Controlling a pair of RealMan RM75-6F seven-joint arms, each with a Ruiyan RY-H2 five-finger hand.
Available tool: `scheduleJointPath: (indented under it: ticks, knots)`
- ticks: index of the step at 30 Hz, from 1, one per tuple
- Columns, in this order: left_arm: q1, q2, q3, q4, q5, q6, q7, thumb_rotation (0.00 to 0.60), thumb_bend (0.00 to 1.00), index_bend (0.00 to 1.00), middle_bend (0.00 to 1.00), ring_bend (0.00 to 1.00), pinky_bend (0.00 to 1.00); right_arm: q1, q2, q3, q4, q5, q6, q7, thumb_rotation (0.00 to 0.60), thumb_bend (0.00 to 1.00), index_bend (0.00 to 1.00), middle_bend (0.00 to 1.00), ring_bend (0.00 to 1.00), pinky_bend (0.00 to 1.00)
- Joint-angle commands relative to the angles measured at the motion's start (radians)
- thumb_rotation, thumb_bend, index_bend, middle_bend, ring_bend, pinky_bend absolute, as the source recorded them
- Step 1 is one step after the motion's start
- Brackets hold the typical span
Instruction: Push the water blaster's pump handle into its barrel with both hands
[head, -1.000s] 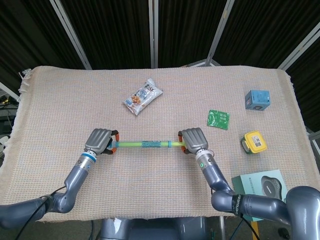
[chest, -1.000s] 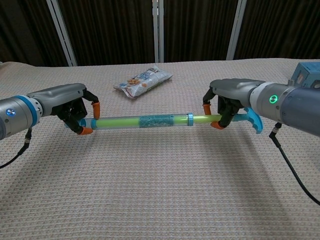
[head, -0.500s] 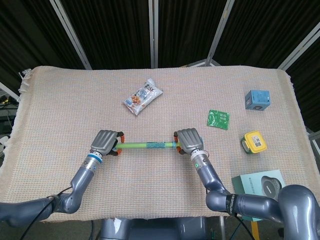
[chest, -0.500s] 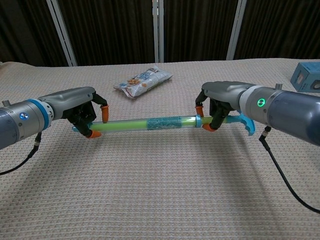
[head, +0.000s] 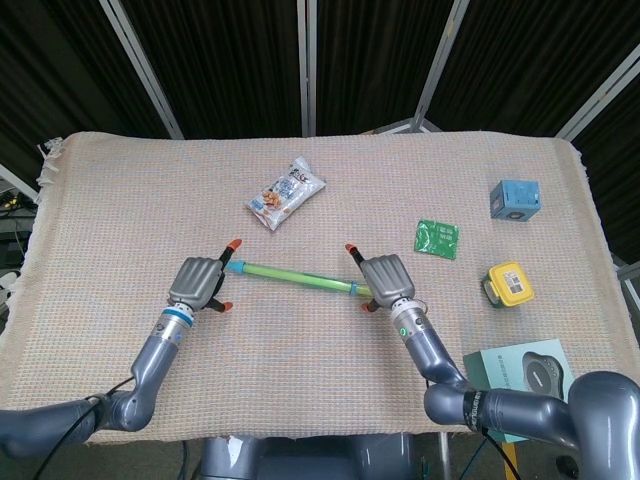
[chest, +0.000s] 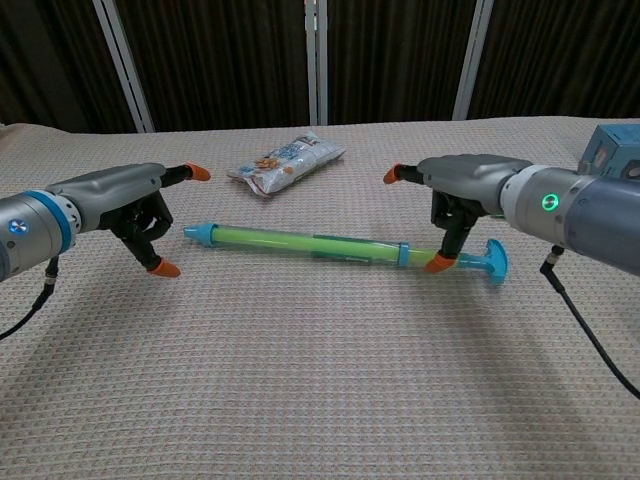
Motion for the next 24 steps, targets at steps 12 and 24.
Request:
scheduleJointPath:
  ticks: [12, 24]
  knots:
    - [0.244, 0.323, 0.089, -0.276, 0.226, 0.312, -0.131, 0.600, 0.01, 0.00, 0.20, 0.24, 0.30, -0.241, 0.351, -0.120, -0.256, -0.346, 0.264, 0.177, 0.600, 0.00, 0.00, 0.68, 0.76, 0.84]
    - [0.414, 0.447, 0.222, -0.370, 0.465, 0.506, -0.202, 0.600, 0.00, 0.00, 0.00, 0.00, 0.00, -0.468, 0.451, -0.222, -0.215, -0.598, 0.553, 0.329, 0.600, 0.00, 0.00, 0.00, 0.00, 0.00]
